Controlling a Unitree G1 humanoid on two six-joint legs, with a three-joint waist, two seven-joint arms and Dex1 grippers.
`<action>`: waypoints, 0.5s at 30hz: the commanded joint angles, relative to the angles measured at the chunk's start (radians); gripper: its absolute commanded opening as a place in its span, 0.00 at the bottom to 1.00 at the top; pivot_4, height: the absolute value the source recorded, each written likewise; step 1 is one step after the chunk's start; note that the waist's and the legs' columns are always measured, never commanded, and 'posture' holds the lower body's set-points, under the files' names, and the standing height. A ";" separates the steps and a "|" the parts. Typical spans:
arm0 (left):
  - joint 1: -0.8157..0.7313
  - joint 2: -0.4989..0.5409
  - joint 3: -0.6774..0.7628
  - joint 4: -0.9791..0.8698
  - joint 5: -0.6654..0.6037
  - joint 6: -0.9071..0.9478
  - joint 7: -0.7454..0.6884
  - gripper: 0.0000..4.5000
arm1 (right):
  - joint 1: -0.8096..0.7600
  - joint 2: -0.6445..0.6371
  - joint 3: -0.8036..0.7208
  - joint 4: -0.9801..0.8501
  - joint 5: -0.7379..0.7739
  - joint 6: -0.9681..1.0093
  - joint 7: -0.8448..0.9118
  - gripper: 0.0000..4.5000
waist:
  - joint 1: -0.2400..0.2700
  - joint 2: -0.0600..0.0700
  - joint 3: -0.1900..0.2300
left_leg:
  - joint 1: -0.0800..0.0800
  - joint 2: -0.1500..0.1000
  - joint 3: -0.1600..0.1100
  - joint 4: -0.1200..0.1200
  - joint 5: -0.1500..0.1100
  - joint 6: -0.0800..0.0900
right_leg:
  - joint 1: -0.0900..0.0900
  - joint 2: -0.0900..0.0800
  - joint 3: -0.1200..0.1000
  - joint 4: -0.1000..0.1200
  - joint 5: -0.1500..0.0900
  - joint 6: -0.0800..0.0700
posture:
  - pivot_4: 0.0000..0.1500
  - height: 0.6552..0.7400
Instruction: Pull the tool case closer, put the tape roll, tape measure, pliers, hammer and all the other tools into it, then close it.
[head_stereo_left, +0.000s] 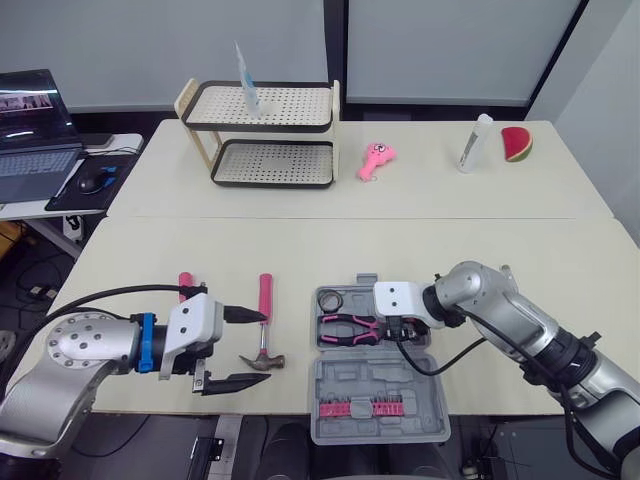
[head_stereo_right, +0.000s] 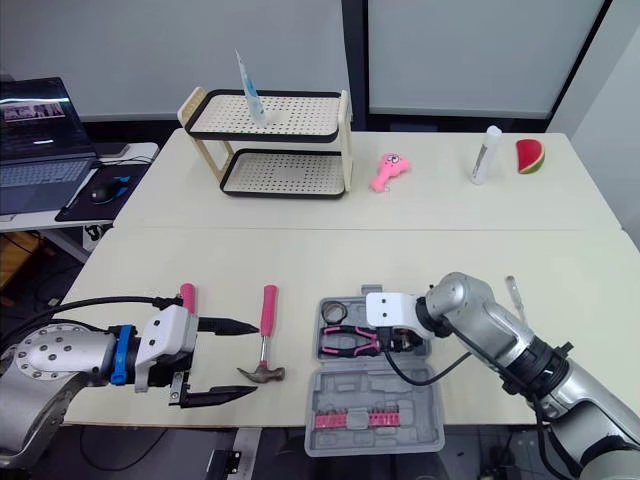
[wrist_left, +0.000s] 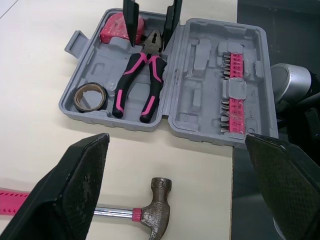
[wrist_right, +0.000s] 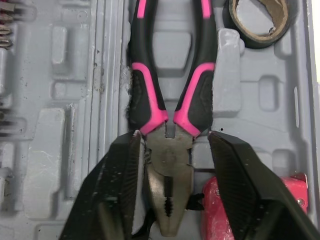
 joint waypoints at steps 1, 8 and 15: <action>-0.005 -0.002 0.012 -0.023 -0.002 -0.006 0.010 1.00 | -0.023 0.009 -0.094 -0.096 0.065 -0.004 0.014 0.67 | 0.000 0.000 0.000 | 0.000 0.000 0.000 0.000 0.000 0.000 | 0.000 0.000 0.000 0.000 0.000 0.000 | 1.00 0.87; -0.015 -0.018 0.021 -0.032 -0.024 0.025 0.046 1.00 | 0.043 0.069 -0.166 -0.166 0.134 -0.025 -0.048 0.51 | 0.000 -0.001 0.000 | 0.000 0.000 0.000 0.000 0.000 0.000 | 0.000 0.000 0.000 0.000 0.000 0.000 | 1.00 0.87; -0.024 -0.022 0.030 -0.044 -0.041 0.058 0.069 1.00 | 0.099 0.137 -0.127 -0.105 0.067 -0.034 -0.190 0.27 | 0.000 -0.001 0.000 | 0.000 0.000 0.000 0.001 0.000 0.000 | 0.000 0.000 0.000 0.001 0.000 0.000 | 1.00 0.87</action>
